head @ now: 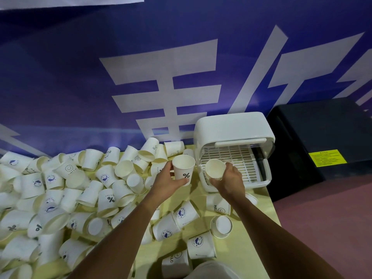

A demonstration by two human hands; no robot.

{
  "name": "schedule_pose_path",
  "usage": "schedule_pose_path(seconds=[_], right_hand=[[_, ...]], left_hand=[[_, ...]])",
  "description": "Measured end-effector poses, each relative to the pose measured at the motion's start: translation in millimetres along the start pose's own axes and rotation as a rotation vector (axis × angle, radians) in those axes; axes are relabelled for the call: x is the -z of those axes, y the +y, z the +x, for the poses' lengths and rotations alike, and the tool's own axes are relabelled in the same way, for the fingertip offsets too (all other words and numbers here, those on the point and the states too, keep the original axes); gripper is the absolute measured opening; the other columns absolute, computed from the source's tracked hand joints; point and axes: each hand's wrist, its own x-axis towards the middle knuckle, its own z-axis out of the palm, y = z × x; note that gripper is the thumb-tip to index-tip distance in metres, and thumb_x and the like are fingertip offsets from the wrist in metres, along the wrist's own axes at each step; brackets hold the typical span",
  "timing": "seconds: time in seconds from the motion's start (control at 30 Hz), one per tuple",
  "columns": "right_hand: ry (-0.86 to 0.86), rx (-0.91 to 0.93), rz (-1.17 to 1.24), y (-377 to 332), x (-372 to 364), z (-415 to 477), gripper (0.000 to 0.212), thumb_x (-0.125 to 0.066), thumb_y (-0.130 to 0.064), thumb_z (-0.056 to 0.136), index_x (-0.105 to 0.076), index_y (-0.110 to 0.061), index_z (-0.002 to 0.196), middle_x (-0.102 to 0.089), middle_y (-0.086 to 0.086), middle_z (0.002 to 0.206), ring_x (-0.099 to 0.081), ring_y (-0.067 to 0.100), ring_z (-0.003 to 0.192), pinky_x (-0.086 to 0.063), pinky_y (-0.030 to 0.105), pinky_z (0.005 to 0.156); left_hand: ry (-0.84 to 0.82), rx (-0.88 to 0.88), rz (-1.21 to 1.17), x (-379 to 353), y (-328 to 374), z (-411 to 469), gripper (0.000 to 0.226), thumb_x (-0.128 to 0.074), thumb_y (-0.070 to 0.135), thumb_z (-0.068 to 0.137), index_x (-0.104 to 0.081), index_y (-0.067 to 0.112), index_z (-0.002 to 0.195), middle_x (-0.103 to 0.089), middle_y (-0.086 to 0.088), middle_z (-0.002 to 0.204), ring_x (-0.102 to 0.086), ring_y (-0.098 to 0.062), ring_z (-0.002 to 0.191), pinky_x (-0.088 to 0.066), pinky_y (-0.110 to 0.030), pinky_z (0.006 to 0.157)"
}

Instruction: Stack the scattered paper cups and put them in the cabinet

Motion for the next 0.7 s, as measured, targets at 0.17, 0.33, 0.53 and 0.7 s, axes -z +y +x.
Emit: schedule_pose_path(seconds=[0.17,0.33,0.53,0.7], right_hand=[[0.164,0.113,-0.016,-7,4,-7,0.045,-0.068,-0.028,0.089,-0.056,-0.009,0.129,-0.062,0.008,0.122,-0.054,0.027,0.115,-0.047,0.039,0.093],[0.018,0.189,0.263,-31,15,-20,0.038,-0.067,-0.049,0.091,-0.066,-0.019,0.114,-0.068,-0.005,0.103,-0.064,0.01,0.093,-0.054,0.032,0.082],[-0.134,0.176,0.377,-48,20,-35,0.087,-0.07,-0.072,0.071,-0.051,-0.025,0.141,-0.066,-0.007,0.119,-0.063,0.011,0.106,-0.054,0.036,0.094],[-0.066,0.171,0.348,-47,22,-40,0.088,-0.069,-0.075,0.067,-0.053,-0.026,0.138,-0.067,-0.008,0.116,-0.064,0.009,0.101,-0.057,0.041,0.089]], left_hand=[[0.007,-0.003,0.0,0,-1,2,0.062,-0.084,0.028,0.074,-0.05,0.031,0.126,-0.061,0.013,0.115,-0.058,-0.006,0.105,-0.043,-0.017,0.072],[-0.004,-0.023,-0.025,-4,0,-5,0.063,-0.085,0.03,0.074,-0.05,0.03,0.127,-0.061,0.014,0.116,-0.057,0.004,0.098,-0.046,-0.017,0.069],[-0.03,-0.076,-0.01,-12,2,-11,0.071,-0.086,0.04,0.068,-0.051,0.033,0.13,-0.064,0.014,0.117,-0.063,-0.006,0.102,-0.055,-0.03,0.086],[-0.061,-0.1,0.006,-17,2,-15,0.076,-0.087,0.043,0.067,-0.05,0.033,0.133,-0.064,0.013,0.118,-0.063,-0.007,0.102,-0.055,-0.032,0.087]])
